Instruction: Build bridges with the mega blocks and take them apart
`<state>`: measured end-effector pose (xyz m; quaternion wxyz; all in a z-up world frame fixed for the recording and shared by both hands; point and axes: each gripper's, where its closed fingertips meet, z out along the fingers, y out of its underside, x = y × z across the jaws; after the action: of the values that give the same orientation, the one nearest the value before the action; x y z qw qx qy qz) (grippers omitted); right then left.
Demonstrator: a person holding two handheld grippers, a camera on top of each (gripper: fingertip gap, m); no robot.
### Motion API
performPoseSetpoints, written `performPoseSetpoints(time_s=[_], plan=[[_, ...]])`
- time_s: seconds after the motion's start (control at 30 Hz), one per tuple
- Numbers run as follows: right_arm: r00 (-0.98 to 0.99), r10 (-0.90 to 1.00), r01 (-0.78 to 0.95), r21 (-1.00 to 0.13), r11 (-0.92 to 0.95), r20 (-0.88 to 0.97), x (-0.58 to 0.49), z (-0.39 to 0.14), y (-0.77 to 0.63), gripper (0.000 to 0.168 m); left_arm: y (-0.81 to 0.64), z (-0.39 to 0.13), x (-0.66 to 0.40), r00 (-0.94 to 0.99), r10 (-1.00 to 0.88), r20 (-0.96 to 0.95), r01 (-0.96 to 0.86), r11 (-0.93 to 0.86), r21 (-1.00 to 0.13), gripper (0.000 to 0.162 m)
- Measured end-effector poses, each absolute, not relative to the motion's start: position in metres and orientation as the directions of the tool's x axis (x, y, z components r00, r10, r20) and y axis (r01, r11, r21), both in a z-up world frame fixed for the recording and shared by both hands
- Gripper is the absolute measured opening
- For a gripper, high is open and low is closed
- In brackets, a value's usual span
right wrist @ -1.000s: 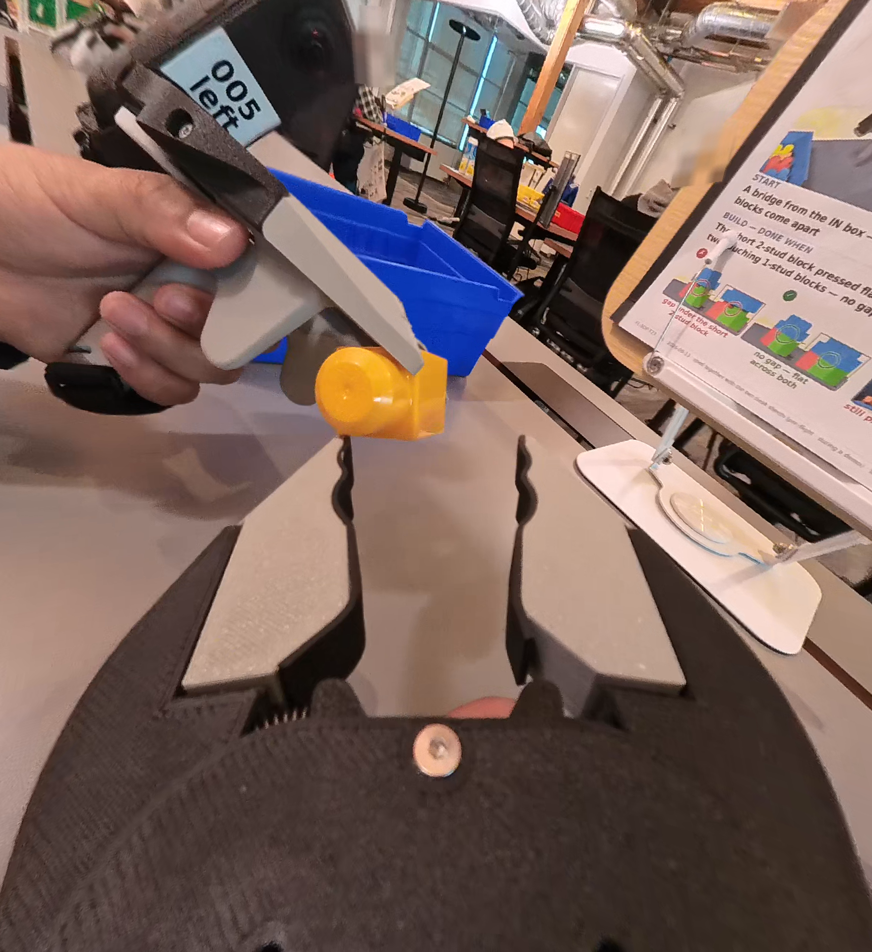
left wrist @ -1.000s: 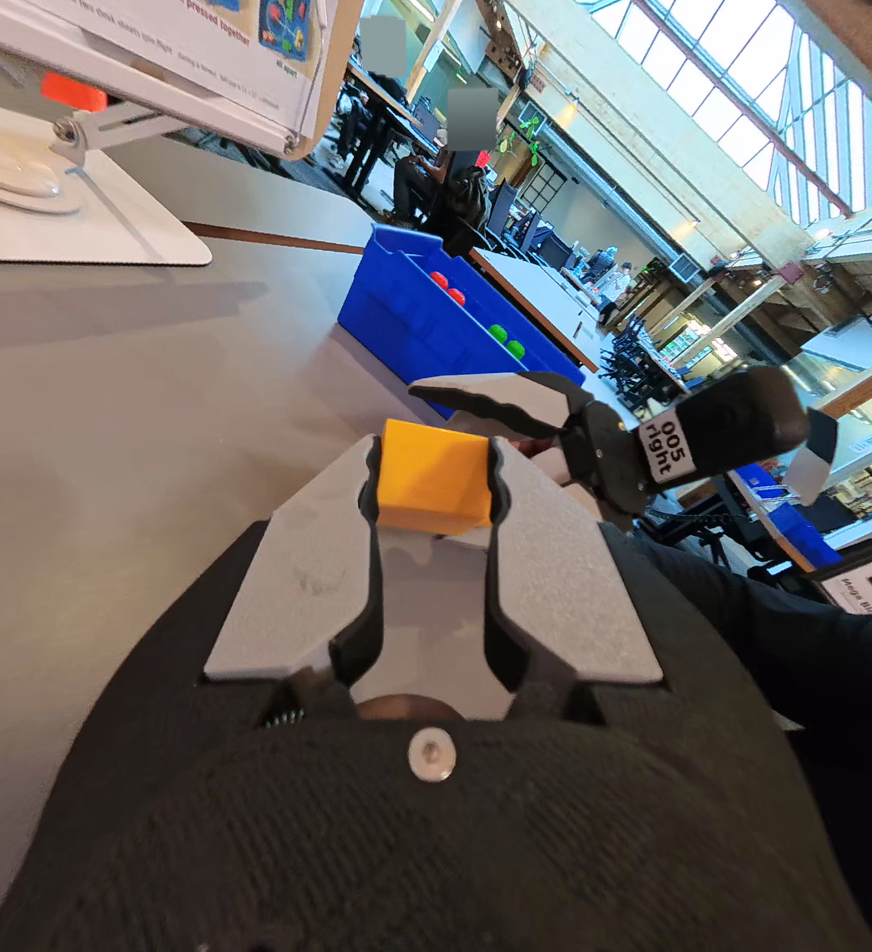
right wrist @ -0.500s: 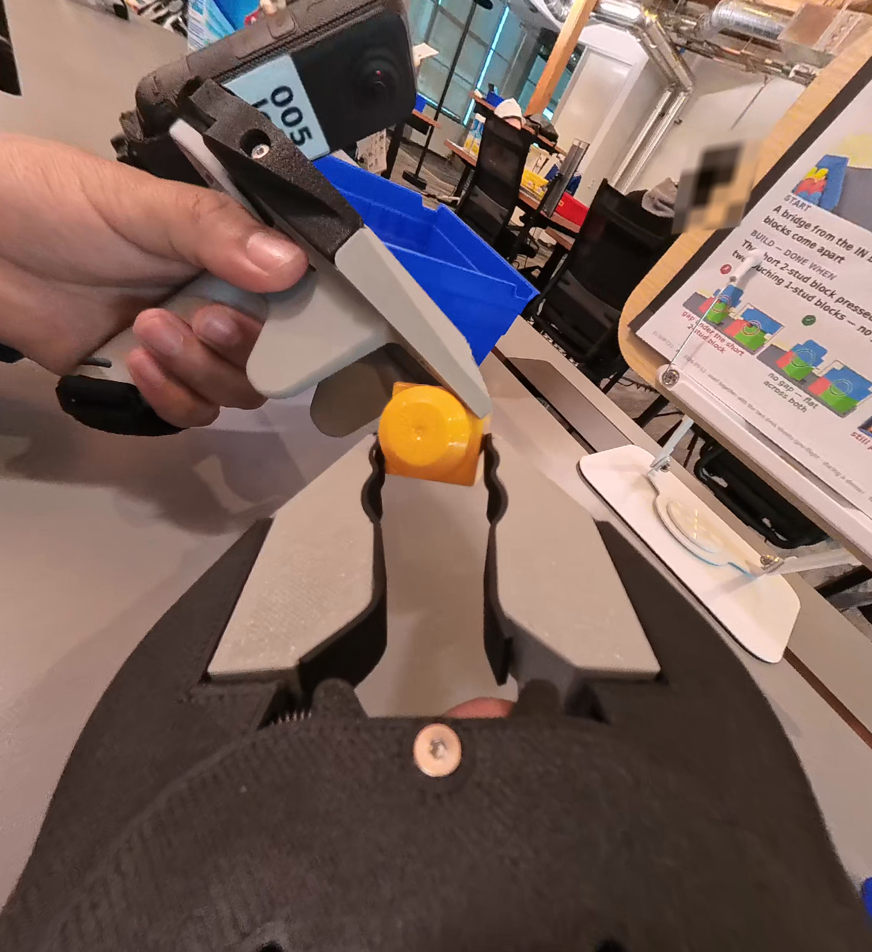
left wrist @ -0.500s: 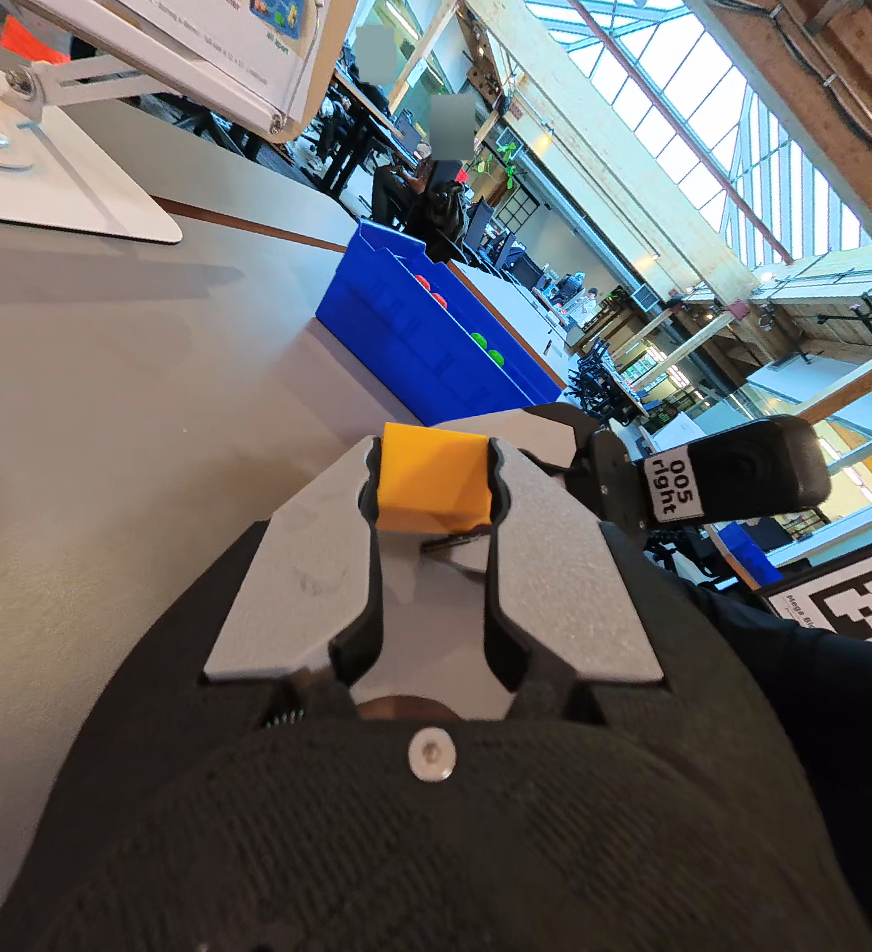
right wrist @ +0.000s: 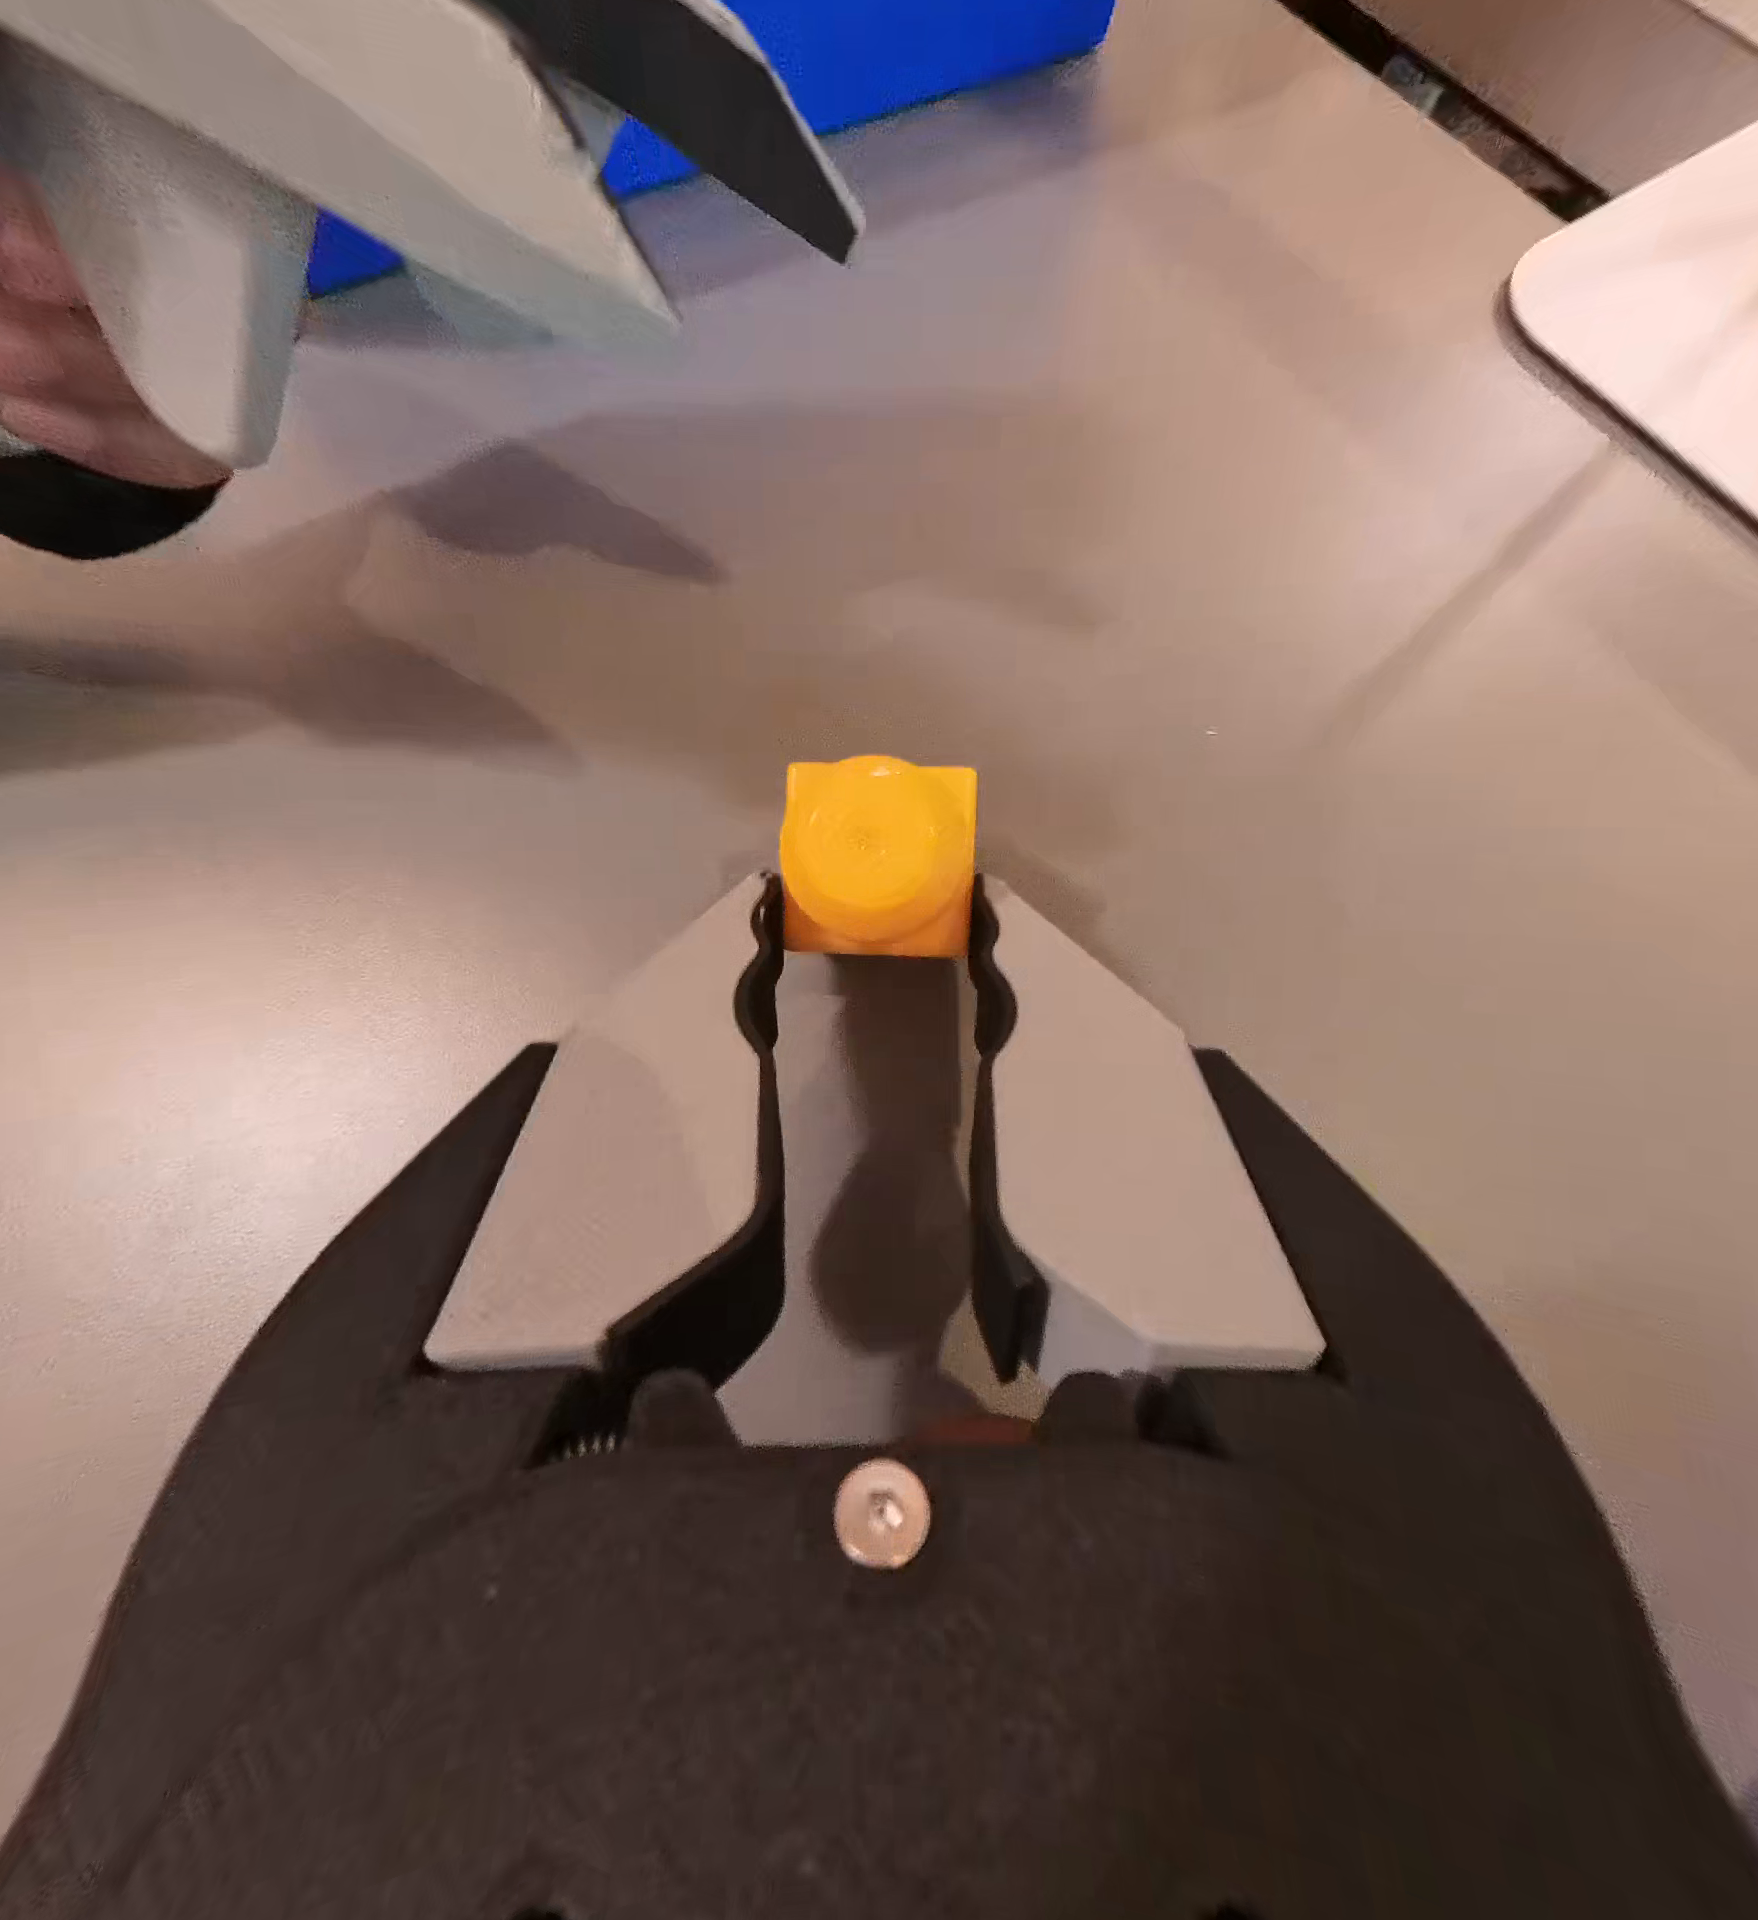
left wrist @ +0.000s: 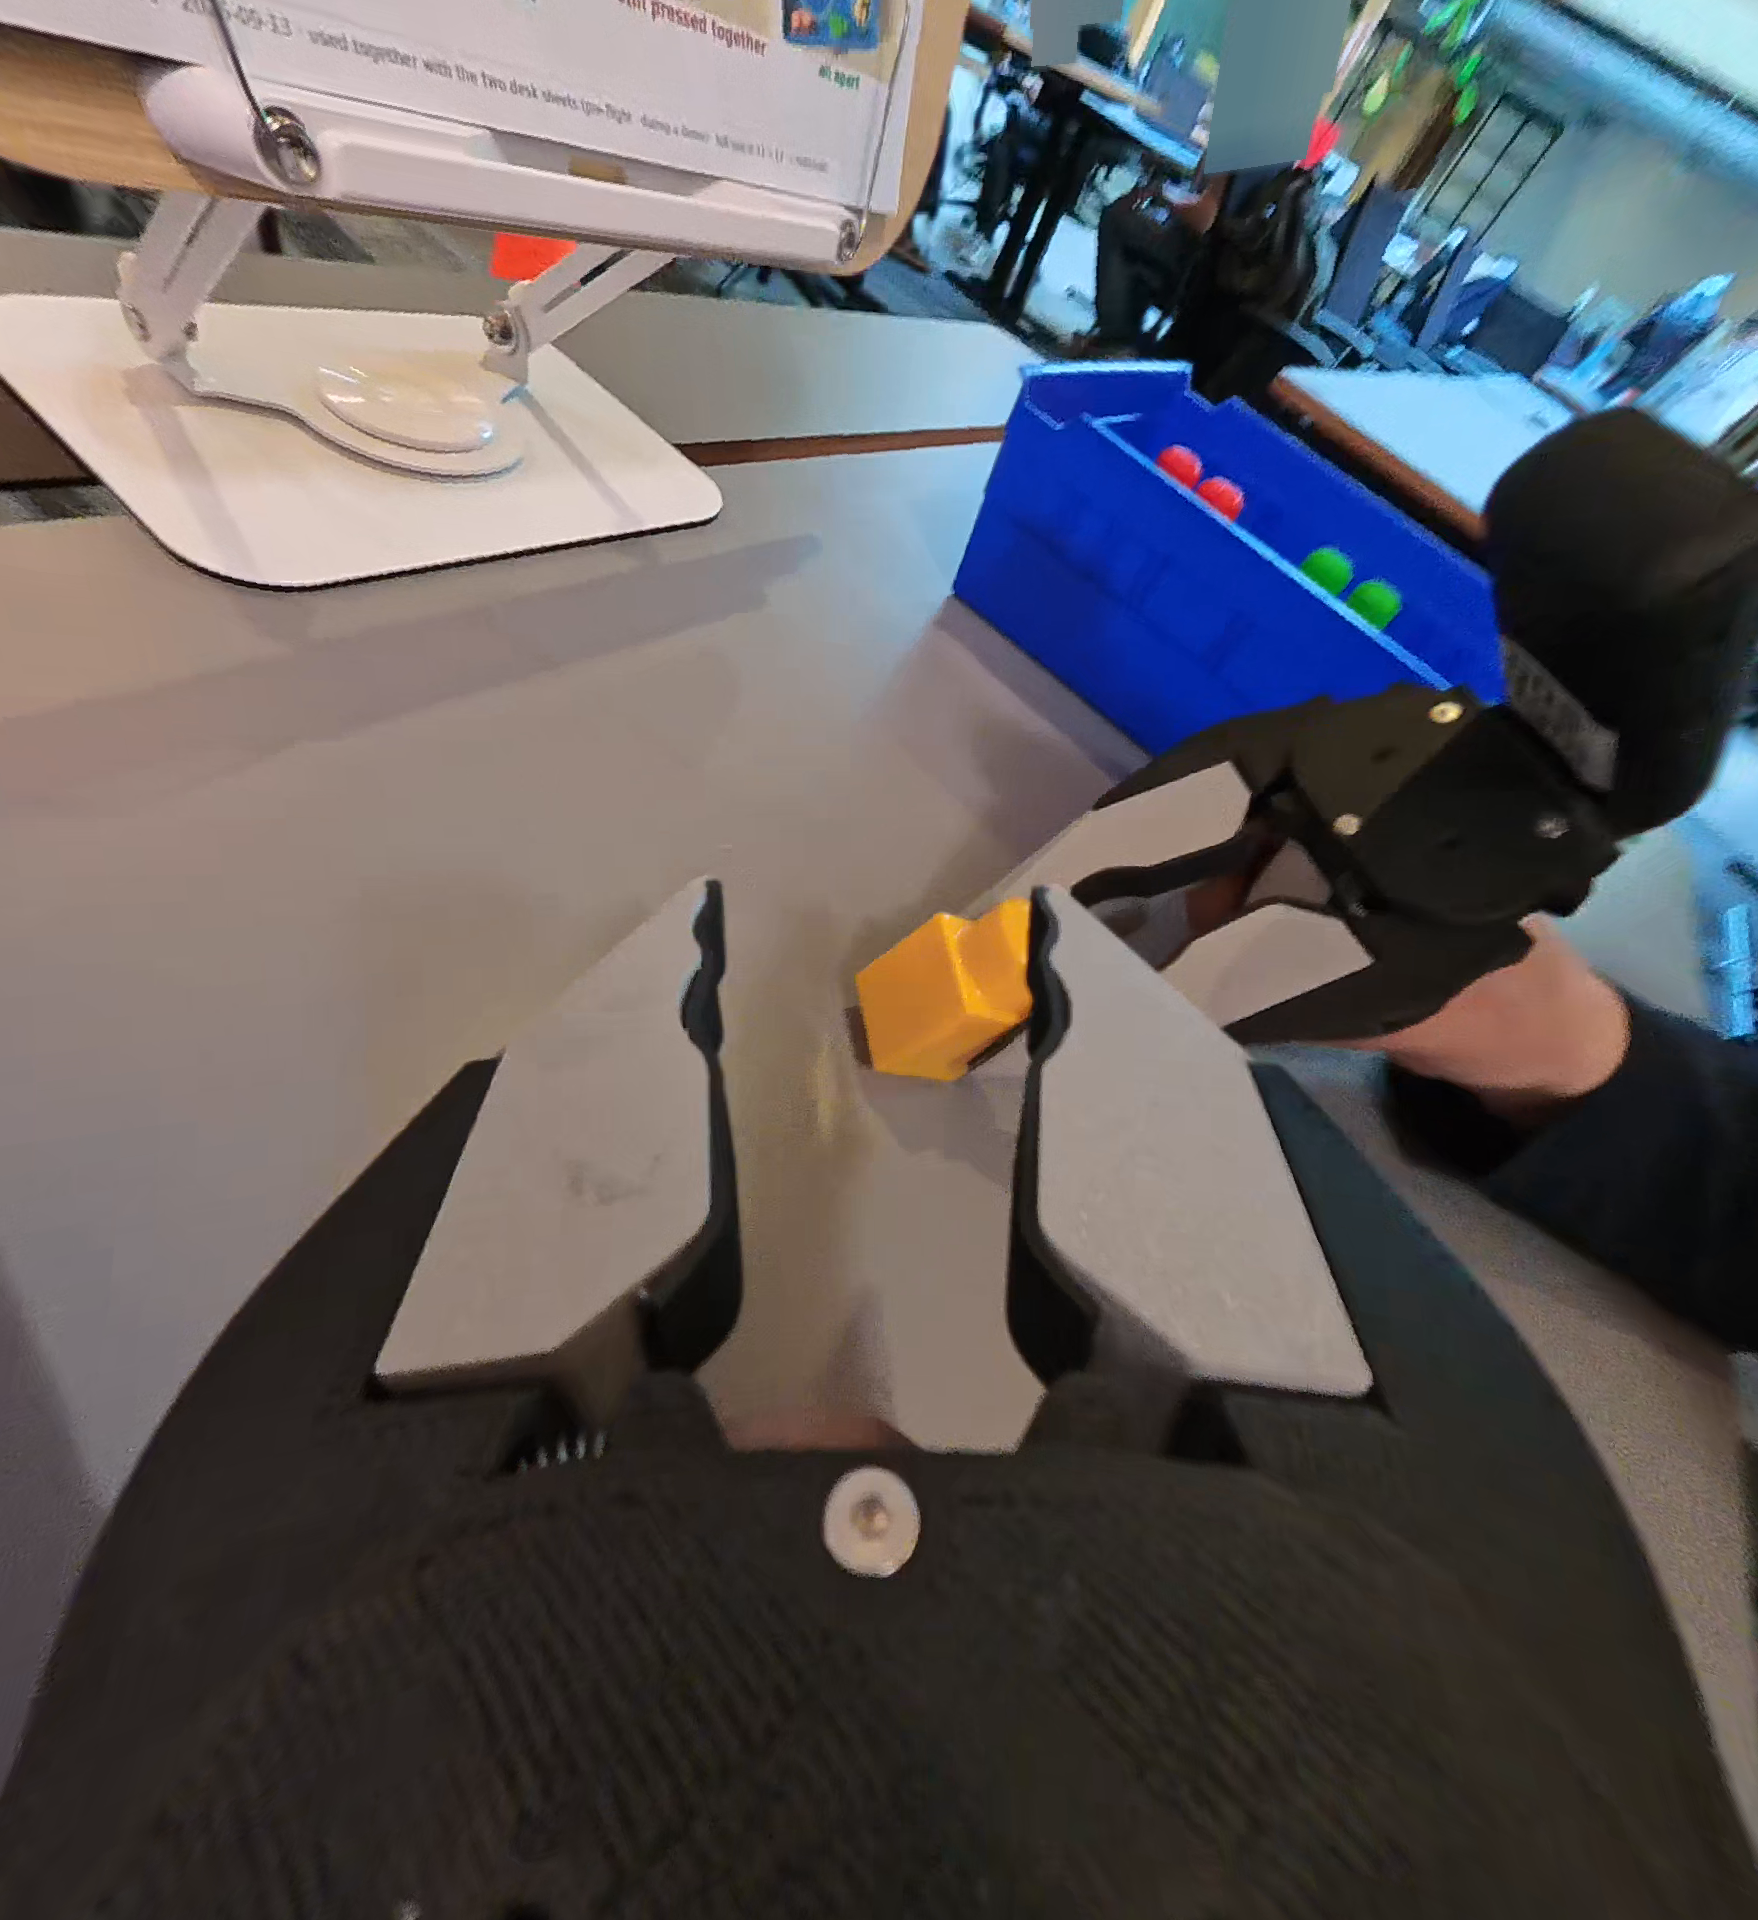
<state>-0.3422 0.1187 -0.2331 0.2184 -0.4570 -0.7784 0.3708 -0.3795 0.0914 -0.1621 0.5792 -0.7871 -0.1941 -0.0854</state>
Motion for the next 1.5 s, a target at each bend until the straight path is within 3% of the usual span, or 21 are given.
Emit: performPoseSetpoints(time_s=[0.13,0.37,0.43,0.63,0.9,1.1,1.27,1.5], plan=[[-0.488,0.873,0.55,-0.777,0.306,-0.003,-0.342,-0.232,0.115,0.034,0.094,-0.163,-0.375,0.938,0.218,0.268,0.325,-0.298,-0.898,0.062],[-0.406,0.91,0.421,-0.867,0.266,0.082,-0.354,-0.203,0.129,0.05,0.077,-0.145,-0.391,0.952,0.304,0.041,0.144,-0.324,-0.935,0.067],[-0.387,0.92,0.37,-0.904,0.216,0.062,-0.354,-0.188,0.133,0.05,0.063,-0.126,-0.402,0.928,0.372,-0.013,0.103,-0.29,-0.952,0.077],[-0.319,0.948,0.274,-0.955,0.114,0.022,-0.355,-0.165,0.149,0.051,-0.019,-0.075,-0.462,0.745,0.665,-0.05,0.055,-0.137,-0.989,0.079],[-0.305,0.952,0.266,-0.958,0.103,0.018,-0.356,-0.166,0.149,0.052,-0.112,-0.122,-0.54,0.513,0.849,-0.126,0.197,-0.259,-0.946,0.082],[-0.314,0.948,0.278,-0.949,0.146,0.053,-0.355,-0.173,0.144,0.052,-0.108,-0.155,-0.551,0.537,0.839,-0.089,0.293,-0.284,-0.913,0.08],[-0.311,0.949,0.281,-0.948,0.15,0.058,-0.356,-0.175,0.144,0.052,-0.093,-0.171,-0.548,0.599,0.787,-0.147,0.289,-0.383,-0.877,0.061],[-0.319,0.948,0.297,-0.947,0.12,0.02,-0.358,-0.18,0.141,0.052,-0.083,-0.203,-0.553,0.662,0.664,-0.346,0.286,-0.651,-0.703,0.057]])
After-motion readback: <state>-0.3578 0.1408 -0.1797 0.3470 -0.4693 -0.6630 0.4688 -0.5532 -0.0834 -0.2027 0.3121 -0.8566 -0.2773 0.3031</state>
